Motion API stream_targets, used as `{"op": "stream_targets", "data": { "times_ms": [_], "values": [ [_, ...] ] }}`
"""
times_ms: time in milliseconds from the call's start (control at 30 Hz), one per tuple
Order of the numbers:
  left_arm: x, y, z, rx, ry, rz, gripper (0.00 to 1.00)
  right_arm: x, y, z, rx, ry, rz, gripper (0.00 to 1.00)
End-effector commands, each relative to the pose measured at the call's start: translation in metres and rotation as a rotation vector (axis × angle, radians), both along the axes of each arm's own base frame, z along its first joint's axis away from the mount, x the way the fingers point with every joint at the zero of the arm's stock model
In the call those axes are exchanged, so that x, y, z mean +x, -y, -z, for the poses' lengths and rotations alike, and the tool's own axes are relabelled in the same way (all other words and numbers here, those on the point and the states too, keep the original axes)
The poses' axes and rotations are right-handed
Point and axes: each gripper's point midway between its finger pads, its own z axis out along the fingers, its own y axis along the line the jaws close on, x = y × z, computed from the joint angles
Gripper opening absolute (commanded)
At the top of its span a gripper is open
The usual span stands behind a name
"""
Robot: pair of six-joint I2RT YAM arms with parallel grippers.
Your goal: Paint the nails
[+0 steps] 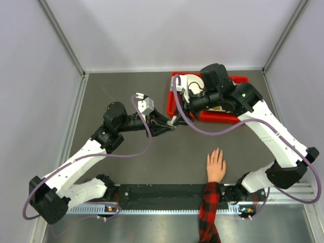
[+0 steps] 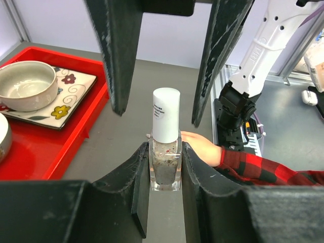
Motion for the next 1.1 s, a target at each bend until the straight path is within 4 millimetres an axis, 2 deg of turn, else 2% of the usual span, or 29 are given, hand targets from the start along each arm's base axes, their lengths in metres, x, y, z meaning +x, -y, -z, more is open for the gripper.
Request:
{"op": "stream_targets", "data": {
  "times_ms": [0, 200, 367, 633, 833, 900, 1000, 1033, 1067],
  "values": [
    [-0.002, 0.001, -0.027, -0.046, 0.067, 0.020, 0.00, -0.003, 0.008, -0.019, 0.060, 0.047, 0.012, 0.48],
    [-0.001, 0.002, -0.027, -0.044, 0.063, 0.020, 0.00, -0.004, 0.005, -0.016, 0.061, 0.026, 0.001, 0.39],
    [-0.001, 0.003, -0.027, -0.039, 0.060, 0.020, 0.00, -0.003, 0.002, -0.019, 0.073, 0.019, -0.004, 0.43],
    [0.001, 0.003, -0.026, -0.036, 0.052, 0.020, 0.00, -0.004, -0.002, -0.020, 0.086, -0.005, -0.015, 0.36],
    [0.005, 0.003, -0.027, -0.035, 0.050, -0.005, 0.00, -0.006, -0.006, -0.018, 0.087, -0.049, -0.023, 0.15],
    [0.013, 0.002, -0.029, -0.039, 0.054, -0.055, 0.00, -0.006, -0.008, -0.011, 0.075, -0.084, -0.012, 0.03],
    [0.028, -0.005, -0.032, -0.039, 0.086, -0.164, 0.00, 0.011, -0.012, 0.000, 0.033, -0.134, 0.131, 0.00],
    [0.041, -0.012, -0.037, -0.049, 0.098, -0.259, 0.00, 0.011, -0.018, 0.002, 0.015, -0.132, 0.182, 0.00],
    [0.047, -0.016, -0.040, -0.057, 0.109, -0.309, 0.00, 0.038, -0.014, 0.009, -0.022, -0.123, 0.398, 0.00]
  ]
}}
